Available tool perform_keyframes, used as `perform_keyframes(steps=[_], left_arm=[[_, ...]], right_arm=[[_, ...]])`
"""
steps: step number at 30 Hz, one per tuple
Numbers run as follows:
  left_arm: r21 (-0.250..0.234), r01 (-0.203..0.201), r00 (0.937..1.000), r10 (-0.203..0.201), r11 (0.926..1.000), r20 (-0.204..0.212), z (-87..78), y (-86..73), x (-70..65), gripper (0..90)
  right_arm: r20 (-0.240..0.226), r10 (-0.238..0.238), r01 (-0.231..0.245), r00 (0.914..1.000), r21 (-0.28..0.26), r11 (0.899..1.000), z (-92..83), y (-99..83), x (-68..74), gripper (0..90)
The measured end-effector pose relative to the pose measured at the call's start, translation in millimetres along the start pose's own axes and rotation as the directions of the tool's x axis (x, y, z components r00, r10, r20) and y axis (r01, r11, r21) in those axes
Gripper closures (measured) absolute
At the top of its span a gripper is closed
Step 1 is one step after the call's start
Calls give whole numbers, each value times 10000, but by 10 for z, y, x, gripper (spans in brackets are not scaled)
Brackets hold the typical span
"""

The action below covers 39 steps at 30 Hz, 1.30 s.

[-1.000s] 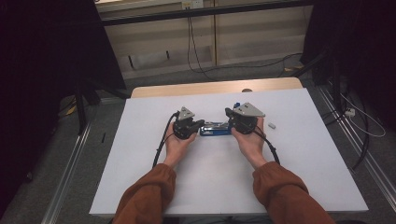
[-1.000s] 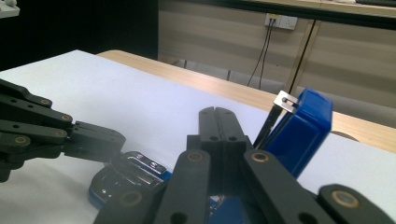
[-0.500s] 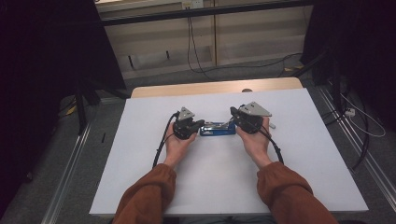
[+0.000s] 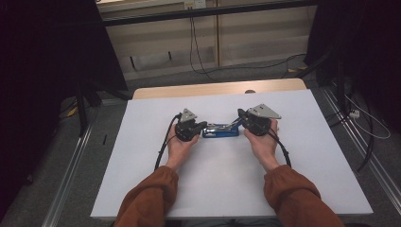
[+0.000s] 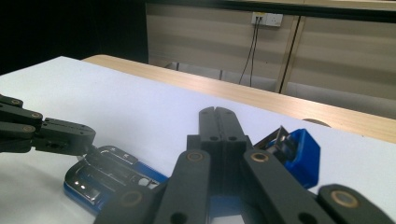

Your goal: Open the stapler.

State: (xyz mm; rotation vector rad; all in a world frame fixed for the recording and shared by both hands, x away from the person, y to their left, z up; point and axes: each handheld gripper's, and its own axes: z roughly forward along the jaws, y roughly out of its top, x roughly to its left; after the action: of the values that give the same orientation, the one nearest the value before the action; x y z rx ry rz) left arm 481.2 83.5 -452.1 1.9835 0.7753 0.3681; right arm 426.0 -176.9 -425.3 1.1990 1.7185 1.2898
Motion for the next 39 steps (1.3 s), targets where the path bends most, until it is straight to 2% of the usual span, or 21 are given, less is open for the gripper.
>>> perform_keyframes(steps=[4,16,18,23,39], left_arm=[[7,0,10000,0,10000,-13,0,1,-1,900],[0,30,10000,-30,10000,-13,-1,-1,-2,900],[1,51,10000,-51,10000,-27,0,0,-4,900],[2,40,10000,-40,10000,-27,-1,-1,-4,900],[-2,109,9999,-109,9999,8,-1,-3,7,900]], right_arm=[[35,-200,200,9998,5,9998,-29,11,-16,900],[257,-77,71,9996,237,9997,-76,-73,-149,900],[253,-291,285,9993,226,9993,-90,-59,-163,900],[298,-349,339,9989,338,9989,-105,-62,-197,900],[6,-445,443,9990,613,9971,-138,-112,-289,900]])
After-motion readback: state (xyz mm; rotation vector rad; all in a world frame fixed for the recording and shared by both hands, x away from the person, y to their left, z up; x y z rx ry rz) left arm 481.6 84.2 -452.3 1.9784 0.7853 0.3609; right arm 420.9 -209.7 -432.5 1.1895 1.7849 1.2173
